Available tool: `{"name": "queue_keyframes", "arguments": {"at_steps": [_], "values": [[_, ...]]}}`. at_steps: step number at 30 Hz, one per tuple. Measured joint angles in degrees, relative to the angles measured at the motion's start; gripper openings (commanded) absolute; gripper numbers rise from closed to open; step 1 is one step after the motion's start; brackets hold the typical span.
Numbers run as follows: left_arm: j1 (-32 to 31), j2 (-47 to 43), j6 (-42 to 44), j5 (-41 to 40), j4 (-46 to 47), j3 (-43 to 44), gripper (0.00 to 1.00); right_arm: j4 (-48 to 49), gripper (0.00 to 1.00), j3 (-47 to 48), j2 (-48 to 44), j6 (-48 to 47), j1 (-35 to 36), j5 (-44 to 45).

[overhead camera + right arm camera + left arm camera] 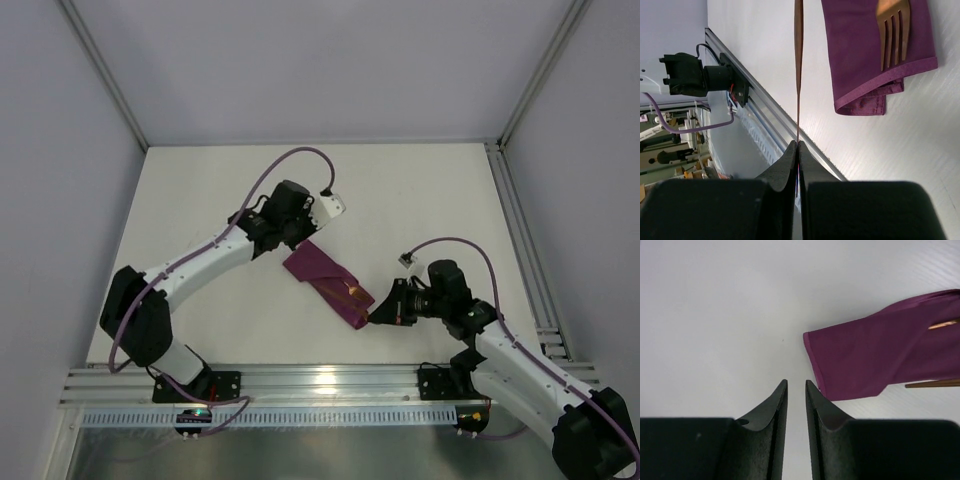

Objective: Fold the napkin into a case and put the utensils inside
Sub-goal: Stuff the knife into the folded napkin.

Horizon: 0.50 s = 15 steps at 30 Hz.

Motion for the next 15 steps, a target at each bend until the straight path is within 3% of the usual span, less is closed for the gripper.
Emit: {"name": "queue_keyframes", "arguments": {"at_steps": [5, 15], "values": [[3.58, 6.71, -2.32, 0.74, 1.14, 0.28, 0.20, 0.44, 0.03, -0.11, -1.22, 1.05, -0.07, 1.03], [4.04, 14.93, -4.20, 1.40, 2.34, 0.70, 0.21, 0.42, 0.03, -1.33, -1.29, 1.73, -0.09, 3.89]]}}
